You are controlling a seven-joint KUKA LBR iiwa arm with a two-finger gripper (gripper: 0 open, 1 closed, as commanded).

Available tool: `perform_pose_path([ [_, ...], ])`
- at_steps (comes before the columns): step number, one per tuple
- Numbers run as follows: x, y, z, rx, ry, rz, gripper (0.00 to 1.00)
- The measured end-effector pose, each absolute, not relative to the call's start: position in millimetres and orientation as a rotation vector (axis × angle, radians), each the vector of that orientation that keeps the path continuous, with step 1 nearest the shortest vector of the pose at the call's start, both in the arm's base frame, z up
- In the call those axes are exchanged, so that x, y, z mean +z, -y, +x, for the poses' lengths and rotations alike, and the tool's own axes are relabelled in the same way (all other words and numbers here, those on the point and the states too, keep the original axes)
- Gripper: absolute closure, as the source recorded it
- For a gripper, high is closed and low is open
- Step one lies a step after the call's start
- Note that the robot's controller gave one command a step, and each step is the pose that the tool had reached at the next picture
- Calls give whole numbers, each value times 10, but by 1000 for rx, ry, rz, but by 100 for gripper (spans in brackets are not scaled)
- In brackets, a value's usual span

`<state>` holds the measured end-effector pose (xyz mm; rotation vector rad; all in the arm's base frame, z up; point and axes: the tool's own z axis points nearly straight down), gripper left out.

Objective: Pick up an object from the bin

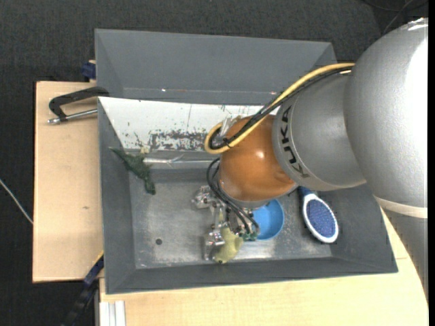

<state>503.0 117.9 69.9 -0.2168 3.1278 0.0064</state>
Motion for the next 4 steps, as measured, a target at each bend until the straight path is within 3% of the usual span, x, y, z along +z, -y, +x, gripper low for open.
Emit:
perform_pose_path([
  [1, 1109, -284, 4943, -5, -3125, -273, 0],
  [2, 718, 120, 4955, 3, -3024, -828, 0],
  [3, 724, 130, 4954, 0, -3027, -824, 100],
  [4, 2483, -31, 4991, -5, -2964, -997, 100],
])
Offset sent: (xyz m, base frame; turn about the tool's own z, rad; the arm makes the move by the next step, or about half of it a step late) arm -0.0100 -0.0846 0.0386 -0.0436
